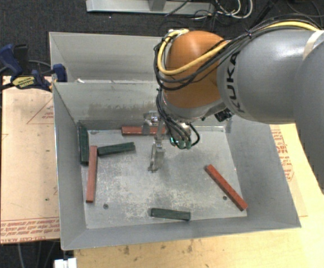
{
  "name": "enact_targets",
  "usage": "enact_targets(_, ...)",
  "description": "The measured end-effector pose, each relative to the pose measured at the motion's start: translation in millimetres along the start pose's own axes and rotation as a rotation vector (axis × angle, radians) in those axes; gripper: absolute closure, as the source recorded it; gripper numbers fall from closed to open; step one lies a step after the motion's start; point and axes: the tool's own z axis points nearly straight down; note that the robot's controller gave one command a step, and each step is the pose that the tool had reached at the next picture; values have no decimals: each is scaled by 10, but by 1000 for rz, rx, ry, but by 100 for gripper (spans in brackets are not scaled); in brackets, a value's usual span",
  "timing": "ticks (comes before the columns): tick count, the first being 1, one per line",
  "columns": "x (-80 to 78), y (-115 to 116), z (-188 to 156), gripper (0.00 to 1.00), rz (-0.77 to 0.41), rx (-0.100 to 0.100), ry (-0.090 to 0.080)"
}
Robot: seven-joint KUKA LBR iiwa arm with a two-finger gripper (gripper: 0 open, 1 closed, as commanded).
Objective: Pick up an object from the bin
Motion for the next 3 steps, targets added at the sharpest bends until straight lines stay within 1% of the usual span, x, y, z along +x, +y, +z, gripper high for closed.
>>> enact_targets(1,-431,806,1014,0,9,-3,-5)
enact_targets(2,-445,768,965,100,15,-1,-8)
enact_targets(3,-76,595,-443,100,-9,-2,-16)
